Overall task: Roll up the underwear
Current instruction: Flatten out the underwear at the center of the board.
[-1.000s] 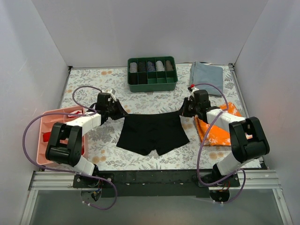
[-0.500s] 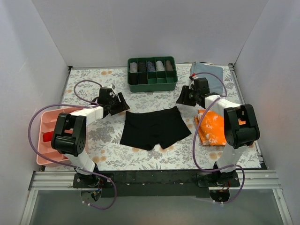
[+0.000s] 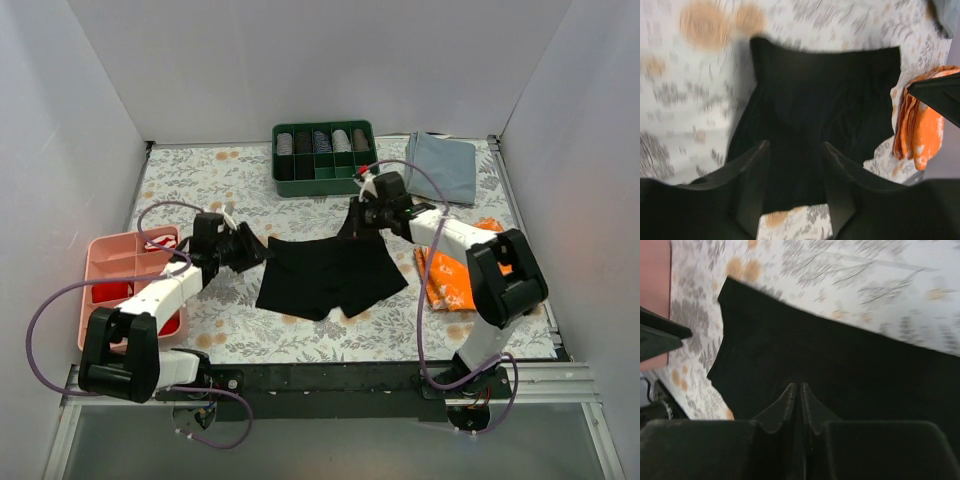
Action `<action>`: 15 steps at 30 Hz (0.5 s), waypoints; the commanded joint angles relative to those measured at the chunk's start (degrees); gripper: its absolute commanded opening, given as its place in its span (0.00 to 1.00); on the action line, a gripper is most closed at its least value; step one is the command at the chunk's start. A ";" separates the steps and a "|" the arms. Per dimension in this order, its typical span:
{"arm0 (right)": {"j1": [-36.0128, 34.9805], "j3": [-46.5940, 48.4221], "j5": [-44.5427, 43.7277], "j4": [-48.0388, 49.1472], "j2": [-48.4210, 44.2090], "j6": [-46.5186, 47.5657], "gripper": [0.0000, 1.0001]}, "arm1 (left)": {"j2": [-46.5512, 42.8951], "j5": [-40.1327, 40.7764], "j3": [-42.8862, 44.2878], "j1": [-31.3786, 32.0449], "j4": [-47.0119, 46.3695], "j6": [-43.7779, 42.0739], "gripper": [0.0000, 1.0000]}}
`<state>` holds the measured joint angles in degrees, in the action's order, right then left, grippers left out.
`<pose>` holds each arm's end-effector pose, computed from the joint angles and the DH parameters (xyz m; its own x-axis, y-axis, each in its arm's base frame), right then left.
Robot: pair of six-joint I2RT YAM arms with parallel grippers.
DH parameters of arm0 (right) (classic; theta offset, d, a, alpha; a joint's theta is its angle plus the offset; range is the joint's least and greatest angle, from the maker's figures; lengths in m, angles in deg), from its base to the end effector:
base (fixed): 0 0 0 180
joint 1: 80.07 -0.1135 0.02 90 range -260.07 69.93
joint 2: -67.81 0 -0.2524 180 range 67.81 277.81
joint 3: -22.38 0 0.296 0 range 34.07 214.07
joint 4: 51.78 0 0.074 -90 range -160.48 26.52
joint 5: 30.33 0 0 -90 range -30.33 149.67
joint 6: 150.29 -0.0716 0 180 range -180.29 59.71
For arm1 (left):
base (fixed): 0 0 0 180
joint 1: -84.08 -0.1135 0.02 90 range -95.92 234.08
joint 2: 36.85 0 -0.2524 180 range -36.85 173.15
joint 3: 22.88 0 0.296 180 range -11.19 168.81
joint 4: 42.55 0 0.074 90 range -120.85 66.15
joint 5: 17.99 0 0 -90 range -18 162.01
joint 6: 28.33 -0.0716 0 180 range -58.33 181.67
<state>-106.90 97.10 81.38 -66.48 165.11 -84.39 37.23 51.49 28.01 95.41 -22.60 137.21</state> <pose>0.3782 0.2210 0.1651 -0.7719 0.0347 -0.6348 -0.4018 0.7472 0.5294 0.3145 -0.0886 0.1432 -0.5884 -0.8070 0.0499 -0.5407 0.3468 -0.7664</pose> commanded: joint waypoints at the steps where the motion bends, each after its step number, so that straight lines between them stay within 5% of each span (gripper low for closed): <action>1: -4.89 5.52 5.17 0.90 6.84 -2.35 0.08 | -5.96 -3.83 -9.90 0.88 0.45 7.23 0.36; 3: -7.44 9.64 6.14 0.28 10.97 -2.36 0.06 | -8.51 -3.40 -12.38 1.23 0.27 8.47 0.23; 15: -14.65 27.40 5.71 -2.87 25.74 -3.76 0.05 | -10.19 0.73 -19.95 2.11 0.18 13.83 0.11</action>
<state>-120.63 117.64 86.54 -68.10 188.13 -87.38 26.63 50.62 9.67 97.14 -21.79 148.95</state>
